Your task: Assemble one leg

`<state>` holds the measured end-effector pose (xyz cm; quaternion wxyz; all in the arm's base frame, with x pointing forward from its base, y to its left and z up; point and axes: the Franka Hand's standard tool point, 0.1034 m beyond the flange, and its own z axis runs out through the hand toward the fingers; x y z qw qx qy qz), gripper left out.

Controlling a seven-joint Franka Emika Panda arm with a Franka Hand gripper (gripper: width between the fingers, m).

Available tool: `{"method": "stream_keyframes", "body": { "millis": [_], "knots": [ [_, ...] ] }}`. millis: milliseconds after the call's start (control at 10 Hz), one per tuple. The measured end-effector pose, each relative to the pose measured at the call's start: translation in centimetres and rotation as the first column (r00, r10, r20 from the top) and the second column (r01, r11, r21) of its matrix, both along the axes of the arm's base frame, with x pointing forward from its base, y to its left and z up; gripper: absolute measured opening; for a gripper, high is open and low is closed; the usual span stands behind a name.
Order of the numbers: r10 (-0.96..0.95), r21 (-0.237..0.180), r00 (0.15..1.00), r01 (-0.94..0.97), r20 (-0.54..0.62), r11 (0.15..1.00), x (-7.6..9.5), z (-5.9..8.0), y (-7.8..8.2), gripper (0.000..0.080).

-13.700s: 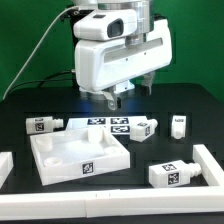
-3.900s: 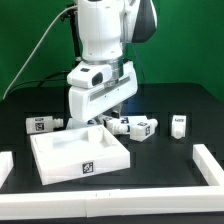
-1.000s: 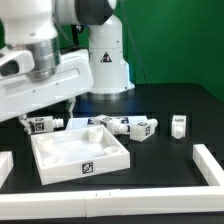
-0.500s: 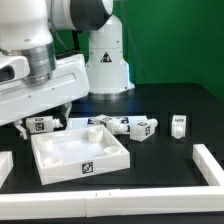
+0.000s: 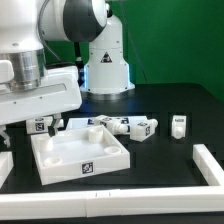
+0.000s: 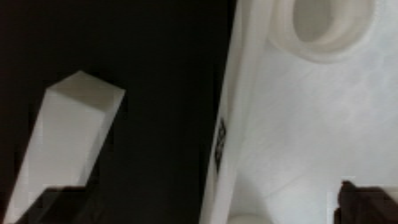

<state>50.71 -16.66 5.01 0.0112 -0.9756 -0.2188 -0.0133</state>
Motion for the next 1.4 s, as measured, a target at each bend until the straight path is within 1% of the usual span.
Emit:
{"method": "stream_keyframes", "body": {
  "millis": [300,500,700,800,1000,1100,1200,1300,1400],
  "knots": [
    [-0.011,0.002,1.000,0.011,-0.003,1.000,0.0,-0.1,0.2,0.0649],
    [-0.061,0.006,0.998,0.061,-0.015,0.998,0.5,-1.0,1.6,0.0649],
    [-0.094,0.004,0.995,0.094,-0.021,0.996,0.4,-2.6,2.3,0.0649],
    [-0.092,0.005,0.995,0.092,-0.026,0.996,0.3,-2.9,2.4,0.0649],
    [-0.092,0.005,0.995,0.092,-0.025,0.996,0.3,-2.9,2.4,0.0649],
    [-0.092,0.005,0.995,0.092,-0.025,0.996,0.3,-2.9,2.4,0.0540],
    [-0.092,0.005,0.995,0.092,-0.025,0.996,0.3,-2.9,2.4,0.0405],
    [-0.092,0.005,0.995,0.092,-0.026,0.996,0.3,-2.9,2.4,0.0405],
    [-0.091,0.005,0.995,0.092,-0.026,0.996,0.3,-2.9,2.4,0.0224]
  ]
}}
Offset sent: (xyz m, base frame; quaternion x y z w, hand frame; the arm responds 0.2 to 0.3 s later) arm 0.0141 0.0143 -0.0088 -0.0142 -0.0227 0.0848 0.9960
